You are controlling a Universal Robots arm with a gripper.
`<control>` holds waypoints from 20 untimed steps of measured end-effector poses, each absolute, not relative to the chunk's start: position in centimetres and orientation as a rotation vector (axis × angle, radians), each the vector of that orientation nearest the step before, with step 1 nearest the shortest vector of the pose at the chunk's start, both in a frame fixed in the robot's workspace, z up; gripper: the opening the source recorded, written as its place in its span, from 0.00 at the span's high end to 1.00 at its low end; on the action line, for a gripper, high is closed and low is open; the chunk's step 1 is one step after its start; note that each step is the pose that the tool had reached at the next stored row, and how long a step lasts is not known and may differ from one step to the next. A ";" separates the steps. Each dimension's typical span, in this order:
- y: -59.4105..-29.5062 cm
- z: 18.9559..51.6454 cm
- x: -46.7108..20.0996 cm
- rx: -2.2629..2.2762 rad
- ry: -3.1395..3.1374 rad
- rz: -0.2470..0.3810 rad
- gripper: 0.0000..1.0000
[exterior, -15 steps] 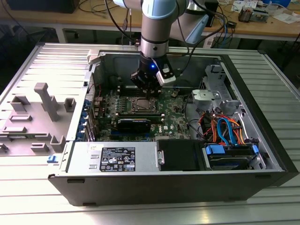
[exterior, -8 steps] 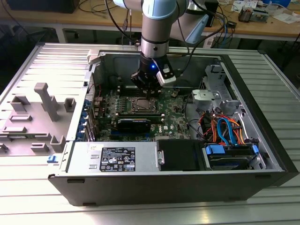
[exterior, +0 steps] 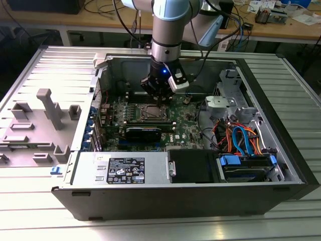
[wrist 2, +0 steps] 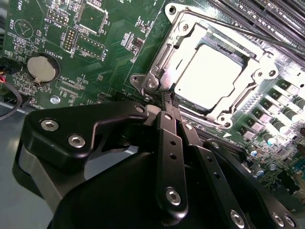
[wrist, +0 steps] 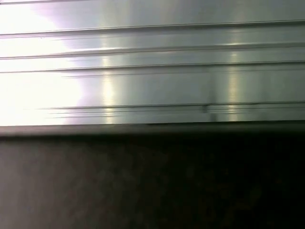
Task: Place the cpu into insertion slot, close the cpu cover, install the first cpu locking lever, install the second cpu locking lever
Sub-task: 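Install the first cpu locking lever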
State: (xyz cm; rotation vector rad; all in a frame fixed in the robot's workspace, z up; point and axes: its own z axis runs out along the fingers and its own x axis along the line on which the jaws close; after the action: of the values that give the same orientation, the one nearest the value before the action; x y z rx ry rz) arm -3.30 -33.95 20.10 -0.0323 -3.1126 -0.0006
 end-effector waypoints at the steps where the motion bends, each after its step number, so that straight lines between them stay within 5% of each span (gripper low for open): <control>1: -34.0 20.1 -3.3 -0.032 -3.112 -0.011 0.89; 7: -33.9 20.1 -3.3 -0.032 -3.112 -0.065 0.89; 20: -33.9 20.8 -3.3 -0.032 -3.112 -0.061 0.89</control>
State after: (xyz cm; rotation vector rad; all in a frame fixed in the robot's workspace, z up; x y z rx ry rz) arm -3.30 -33.94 20.78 -0.0316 -3.1117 -0.0613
